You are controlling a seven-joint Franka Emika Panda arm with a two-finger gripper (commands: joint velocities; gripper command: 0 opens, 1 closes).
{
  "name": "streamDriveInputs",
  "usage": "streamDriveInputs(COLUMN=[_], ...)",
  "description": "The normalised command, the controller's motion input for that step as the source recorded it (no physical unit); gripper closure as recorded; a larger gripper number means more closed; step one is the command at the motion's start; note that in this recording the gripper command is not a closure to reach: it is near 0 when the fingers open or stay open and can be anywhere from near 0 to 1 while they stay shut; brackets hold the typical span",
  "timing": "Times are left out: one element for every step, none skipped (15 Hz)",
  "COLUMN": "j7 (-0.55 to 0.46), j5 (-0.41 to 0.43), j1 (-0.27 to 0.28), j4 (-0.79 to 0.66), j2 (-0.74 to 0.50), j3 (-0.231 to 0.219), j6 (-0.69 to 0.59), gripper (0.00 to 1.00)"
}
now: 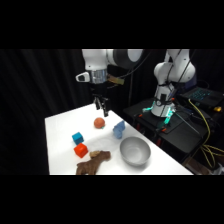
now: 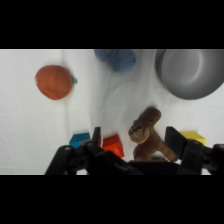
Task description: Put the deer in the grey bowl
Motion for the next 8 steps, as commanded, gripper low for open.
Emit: streamDriveInputs(j7=[0.02, 0.0, -0.06, -0.02, -0.02, 0.01, 0.03, 0.13], j5=[-0.01, 0.031, 0.09, 0.059, 0.055, 0.053, 0.048, -0.032], j1=[-0.014, -0.014, -0.01, 0.006, 0.019, 0.038, 0.048, 0.073], j4=[0.11, 0.2, 0.33, 0.45, 0.52, 0.61, 0.62, 0.63], j2=[0.09, 0.16, 0.27, 0.35, 0.39, 0.46, 0.48, 0.52], j3=[0.026, 0.031, 0.045, 0.057, 0.068, 0.083, 0.087, 0.078], j6=[-0.01, 0.0, -0.01, -0.02, -0.03, -0.02, -0.01, 0.05], gripper=[0.0, 0.0, 0.0, 0.0, 0.0, 0.0, 0.0, 0.0])
